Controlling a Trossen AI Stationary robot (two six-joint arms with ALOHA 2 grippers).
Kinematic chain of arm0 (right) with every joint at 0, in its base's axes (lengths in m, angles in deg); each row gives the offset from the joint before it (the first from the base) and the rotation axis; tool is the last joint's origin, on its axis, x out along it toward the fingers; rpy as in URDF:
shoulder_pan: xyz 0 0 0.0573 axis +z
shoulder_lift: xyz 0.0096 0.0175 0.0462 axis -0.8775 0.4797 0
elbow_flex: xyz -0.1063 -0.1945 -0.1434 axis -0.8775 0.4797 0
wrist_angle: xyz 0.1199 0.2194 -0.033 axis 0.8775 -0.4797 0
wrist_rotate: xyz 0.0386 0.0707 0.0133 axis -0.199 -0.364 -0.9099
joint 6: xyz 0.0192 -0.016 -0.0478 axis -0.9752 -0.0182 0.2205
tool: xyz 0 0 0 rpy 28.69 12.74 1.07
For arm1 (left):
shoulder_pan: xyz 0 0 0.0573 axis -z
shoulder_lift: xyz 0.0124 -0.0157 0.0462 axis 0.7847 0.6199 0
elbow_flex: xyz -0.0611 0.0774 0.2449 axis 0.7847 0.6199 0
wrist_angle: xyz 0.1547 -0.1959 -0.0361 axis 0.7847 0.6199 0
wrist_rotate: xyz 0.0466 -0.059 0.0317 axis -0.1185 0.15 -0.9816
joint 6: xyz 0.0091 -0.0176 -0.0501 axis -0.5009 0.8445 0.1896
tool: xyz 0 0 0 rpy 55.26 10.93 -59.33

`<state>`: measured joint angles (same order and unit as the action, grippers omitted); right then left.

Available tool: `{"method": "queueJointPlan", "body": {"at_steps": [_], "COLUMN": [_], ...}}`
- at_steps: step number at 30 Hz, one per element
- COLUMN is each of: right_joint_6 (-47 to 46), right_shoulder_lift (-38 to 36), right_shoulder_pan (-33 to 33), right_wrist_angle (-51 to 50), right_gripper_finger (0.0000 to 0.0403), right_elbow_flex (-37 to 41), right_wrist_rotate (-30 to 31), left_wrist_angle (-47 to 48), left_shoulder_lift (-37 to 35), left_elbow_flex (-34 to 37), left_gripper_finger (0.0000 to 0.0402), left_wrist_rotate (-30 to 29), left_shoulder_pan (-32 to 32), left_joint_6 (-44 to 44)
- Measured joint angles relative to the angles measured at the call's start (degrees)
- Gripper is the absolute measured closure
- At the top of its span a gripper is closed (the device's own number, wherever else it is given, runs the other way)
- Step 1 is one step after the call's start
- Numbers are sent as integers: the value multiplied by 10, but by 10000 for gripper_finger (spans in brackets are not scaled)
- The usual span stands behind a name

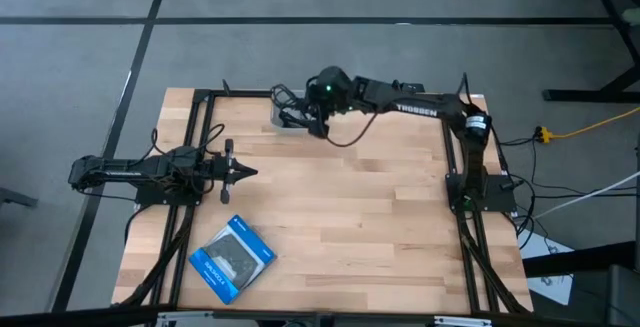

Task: Pick and place USB-C Cables
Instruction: Put the black charger cable into the white bin, then return to Home Position

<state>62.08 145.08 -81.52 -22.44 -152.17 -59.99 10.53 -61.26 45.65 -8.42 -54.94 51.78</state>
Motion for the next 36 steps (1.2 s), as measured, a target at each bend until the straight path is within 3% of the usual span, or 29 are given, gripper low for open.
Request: {"method": "queueJointPlan", "body": {"at_steps": [9, 19, 25, 29, 36], "right_joint_6": [0, -1, -4, -46, -193], "right_shoulder_lift": [42, 75, 71, 66, 65], "right_shoulder_pan": [-52, -59, -57, -53, -44], "right_wrist_angle": [80, 74, 63, -25, -278], "right_gripper_finger": [359, 176, 137, 139, 141], "right_elbow_flex": [0, 0, -12, -70, -181], "right_wrist_rotate": [-24, -25, -22, -21, -21], "left_wrist_angle": [0, 0, -1, -1, -5], "left_shoulder_lift": [0, 0, 0, 0, 0], "left_elbow_flex": [0, 0, 0, 0, 1], "left_gripper_finger": [401, 401, 401, 401, 401], "left_wrist_rotate": [0, -1, -1, -1, -18], "left_shoulder_pan": [0, 0, 0, 0, 0], "left_joint_6": [19, 18, 18, 18, 17]}}
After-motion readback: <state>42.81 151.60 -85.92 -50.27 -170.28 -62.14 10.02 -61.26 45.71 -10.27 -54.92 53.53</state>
